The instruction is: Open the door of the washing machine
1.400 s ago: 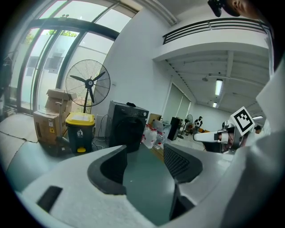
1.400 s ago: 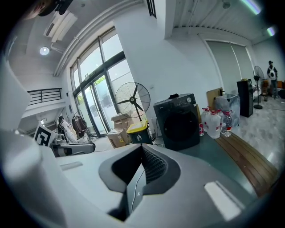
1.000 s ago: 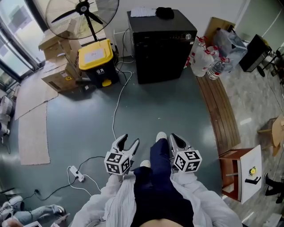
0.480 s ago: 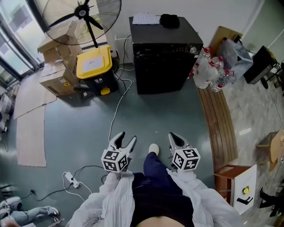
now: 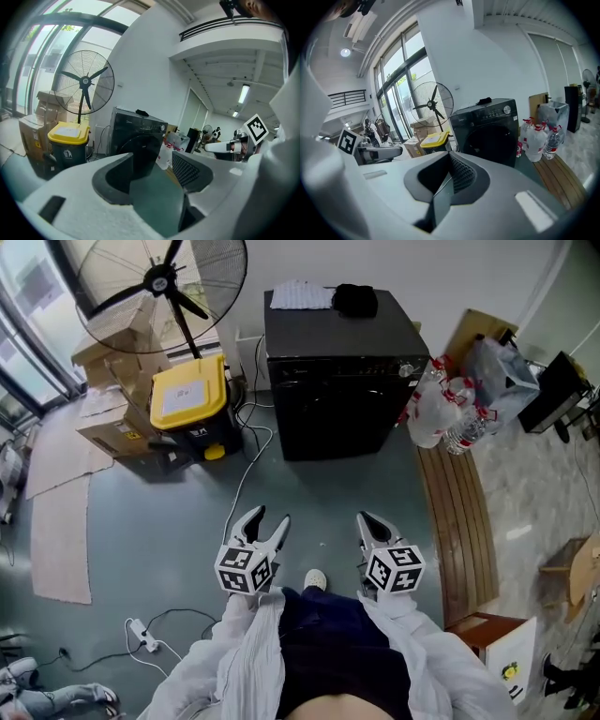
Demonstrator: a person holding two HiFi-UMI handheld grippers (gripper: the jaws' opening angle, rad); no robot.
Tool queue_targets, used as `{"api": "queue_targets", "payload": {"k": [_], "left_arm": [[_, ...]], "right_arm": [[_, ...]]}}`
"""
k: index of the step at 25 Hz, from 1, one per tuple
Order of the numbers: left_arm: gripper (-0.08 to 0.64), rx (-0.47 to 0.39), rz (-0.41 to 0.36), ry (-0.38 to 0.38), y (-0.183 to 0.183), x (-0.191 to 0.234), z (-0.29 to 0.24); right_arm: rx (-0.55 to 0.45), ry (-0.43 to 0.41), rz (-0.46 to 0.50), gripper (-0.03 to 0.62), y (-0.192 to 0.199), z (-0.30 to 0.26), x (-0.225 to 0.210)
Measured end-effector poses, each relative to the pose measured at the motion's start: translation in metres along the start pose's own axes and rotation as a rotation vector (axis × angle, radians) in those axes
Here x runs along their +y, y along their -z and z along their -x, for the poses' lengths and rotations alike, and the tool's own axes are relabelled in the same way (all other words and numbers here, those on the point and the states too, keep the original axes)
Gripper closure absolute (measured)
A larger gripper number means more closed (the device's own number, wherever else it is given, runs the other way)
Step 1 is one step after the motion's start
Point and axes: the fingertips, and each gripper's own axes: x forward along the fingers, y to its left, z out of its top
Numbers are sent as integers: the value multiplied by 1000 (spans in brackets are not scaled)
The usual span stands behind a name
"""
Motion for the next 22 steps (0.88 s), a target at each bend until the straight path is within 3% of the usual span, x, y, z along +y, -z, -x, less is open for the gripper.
{"api": "queue_targets", "payload": {"k": [5,11,22], "left_arm": [[310,36,10,19,12,-2,-20],[310,97,41,-13,29,25,-32],[310,126,56,15,-21,98,-148]], "right_arm": [[46,-12,-31,580,18,-16,-11],[107,-39,-58,580,35,-45,-9],[124,-14,-110,580,-27,-165,-62]]}}
